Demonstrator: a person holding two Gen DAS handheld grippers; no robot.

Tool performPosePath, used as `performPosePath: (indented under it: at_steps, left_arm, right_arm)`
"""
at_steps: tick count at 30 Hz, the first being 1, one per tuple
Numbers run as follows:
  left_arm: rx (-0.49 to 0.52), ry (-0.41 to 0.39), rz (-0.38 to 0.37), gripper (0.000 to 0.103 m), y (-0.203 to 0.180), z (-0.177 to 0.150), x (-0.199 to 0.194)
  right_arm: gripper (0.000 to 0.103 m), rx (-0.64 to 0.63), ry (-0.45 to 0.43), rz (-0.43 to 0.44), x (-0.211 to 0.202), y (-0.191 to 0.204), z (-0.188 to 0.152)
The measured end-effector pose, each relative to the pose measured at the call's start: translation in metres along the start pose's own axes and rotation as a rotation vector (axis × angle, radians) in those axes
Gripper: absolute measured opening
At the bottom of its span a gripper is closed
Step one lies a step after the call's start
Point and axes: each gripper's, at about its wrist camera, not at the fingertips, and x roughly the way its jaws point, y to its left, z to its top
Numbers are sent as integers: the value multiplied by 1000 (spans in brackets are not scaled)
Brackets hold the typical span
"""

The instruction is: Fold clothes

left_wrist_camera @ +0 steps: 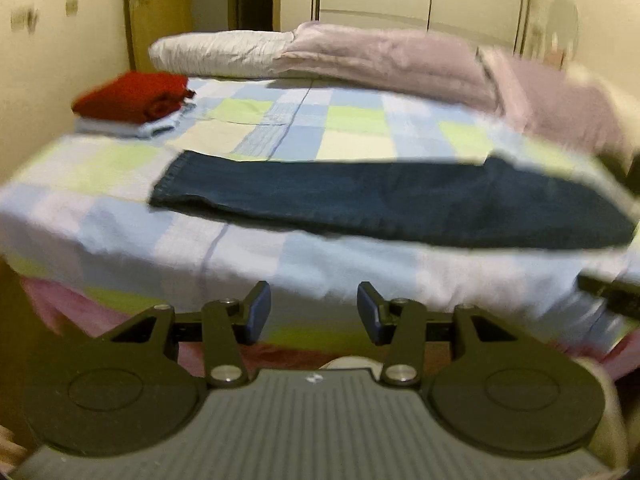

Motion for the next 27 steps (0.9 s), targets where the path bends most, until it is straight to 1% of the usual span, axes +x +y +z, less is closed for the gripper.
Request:
performPosePath:
  at_steps: [1,3,4,5,9,11,13,14,15,17,18,20,22,26,27]
  left_arm:
    - [-52,-17,-43,42,11,3,4]
    - [-127,-43,-68,38,28,8,14]
    - [-164,-55,-78,29,37,11,19]
    - [-188,-63,-63,22,46,15,27]
    - [-258,-79,-7,19,73,34,64]
    - [-296,-74,2,19,85,45,86]
    - [-325,-92,16,18,97,56,109]
    - [-312,-101,30,18,102,61,122]
    - [-291,-89,46,18,105,65,135]
    - [-266,-64,70,11,114,68,158]
    - [-275,-44,81,10,120,67,166]
    - [-342,-6,84,8,135,61,172]
    - [-430,-17,36,9,148,54,167]
    - [-589,-28,-3,12,173,48,164]
    - [-620,-21,5,12,179,47,167]
  right_arm:
    - [69,17,-5,6,3,-3,2]
    - [69,57,-12,25,12,-11,5]
    - [69,79,-10,37,18,-15,6]
    - [69,103,-3,48,24,-21,8]
    - [69,184,38,77,57,-42,19]
    - [69,213,47,88,73,-51,26]
    - [69,237,49,102,91,-59,35]
    - [69,246,51,108,100,-62,39]
    - [69,248,53,113,108,-63,43]
    - [69,252,57,123,124,-66,49]
    - [69,253,61,127,132,-68,52]
    - [69,252,77,125,145,-68,53]
    - [69,253,93,123,155,-67,52]
    - [69,255,114,116,168,-65,48]
    - [69,253,114,111,169,-64,47]
